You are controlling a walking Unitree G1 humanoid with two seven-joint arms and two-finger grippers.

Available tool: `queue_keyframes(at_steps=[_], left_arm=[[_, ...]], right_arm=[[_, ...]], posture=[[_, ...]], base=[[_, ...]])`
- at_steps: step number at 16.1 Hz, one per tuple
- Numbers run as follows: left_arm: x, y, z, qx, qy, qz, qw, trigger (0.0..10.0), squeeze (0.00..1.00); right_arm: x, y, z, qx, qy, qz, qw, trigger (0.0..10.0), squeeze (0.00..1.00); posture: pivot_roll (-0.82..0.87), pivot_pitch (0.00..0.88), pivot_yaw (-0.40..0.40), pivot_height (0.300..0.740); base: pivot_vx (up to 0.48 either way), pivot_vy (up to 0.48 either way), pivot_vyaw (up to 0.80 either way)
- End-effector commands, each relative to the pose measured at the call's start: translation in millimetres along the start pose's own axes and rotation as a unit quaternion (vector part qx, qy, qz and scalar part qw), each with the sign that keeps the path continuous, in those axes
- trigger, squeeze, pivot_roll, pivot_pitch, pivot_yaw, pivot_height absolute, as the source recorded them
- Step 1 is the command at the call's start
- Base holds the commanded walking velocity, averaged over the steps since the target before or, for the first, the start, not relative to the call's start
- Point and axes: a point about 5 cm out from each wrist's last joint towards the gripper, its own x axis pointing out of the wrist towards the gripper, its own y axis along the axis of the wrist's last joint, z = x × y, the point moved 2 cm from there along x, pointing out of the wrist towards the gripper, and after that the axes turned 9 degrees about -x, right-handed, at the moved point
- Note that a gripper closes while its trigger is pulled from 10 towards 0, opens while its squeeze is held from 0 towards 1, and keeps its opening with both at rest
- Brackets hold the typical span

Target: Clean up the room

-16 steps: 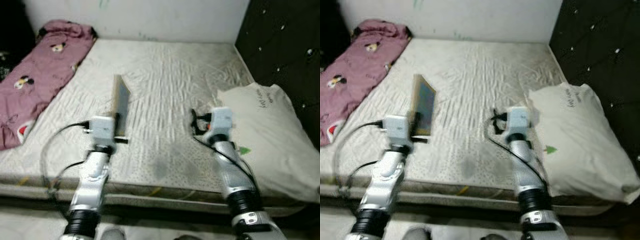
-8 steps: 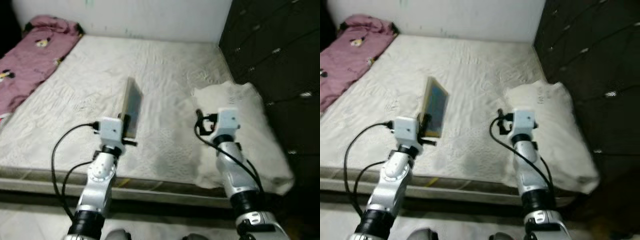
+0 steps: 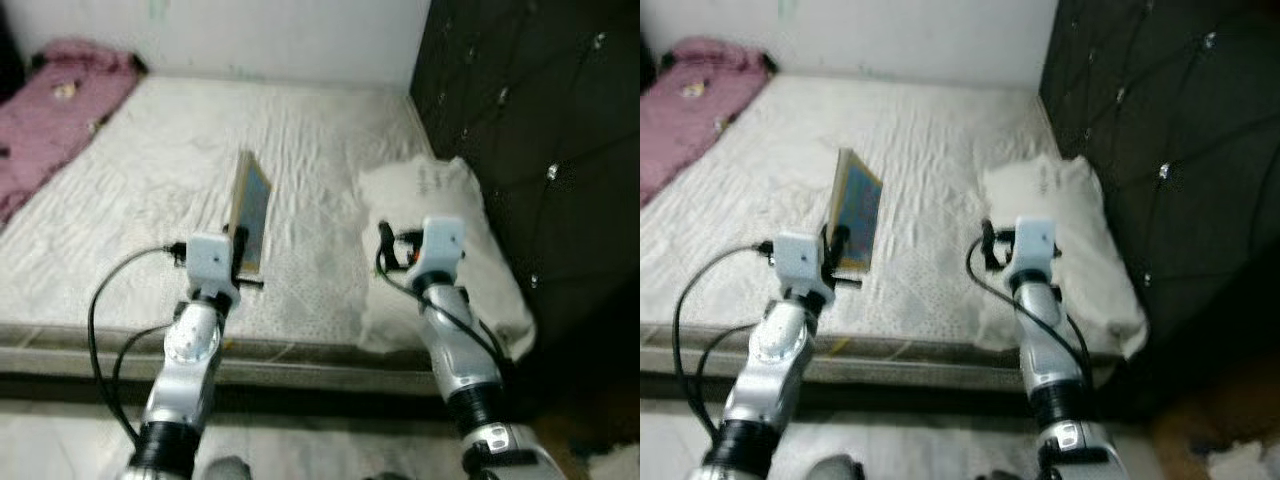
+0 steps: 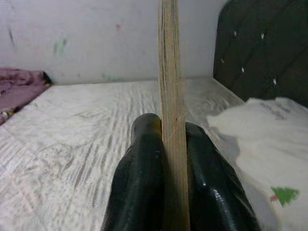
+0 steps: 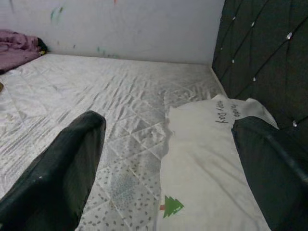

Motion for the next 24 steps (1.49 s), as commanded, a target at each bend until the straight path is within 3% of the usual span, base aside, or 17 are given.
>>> queue_keyframes(at_steps=[1, 6, 24], left_arm=[[4.2, 13.5, 0.9, 0.004, -0.011, 0.027, 1.000, 10.0, 0.00], [3.8, 14.9, 2.8, 0.002, -0.021, 0.032, 0.999, 10.0, 0.00], [4.0, 15.0, 3.7, 0.003, -0.029, 0.032, 0.999, 10.0, 0.00]], right_arm=[[1.8, 4.0, 0.9, 0.000, 0.000, 0.005, 1.000, 10.0, 0.00], [2.2, 4.0, 1.0, 0.001, 0.000, 0.005, 1.000, 10.0, 0.00], [3.5, 3.4, 1.9, -0.002, -0.001, 0.003, 1.000, 10.0, 0.00]], posture=[[0.06, 0.000, -0.018, 0.740], [0.06, 0.000, -0.018, 0.740], [0.06, 0.000, -0.018, 0.740]], base=[[0.000, 0.000, 0.00], [0.000, 0.000, 0.00], [0.303, 0.000, 0.00]])
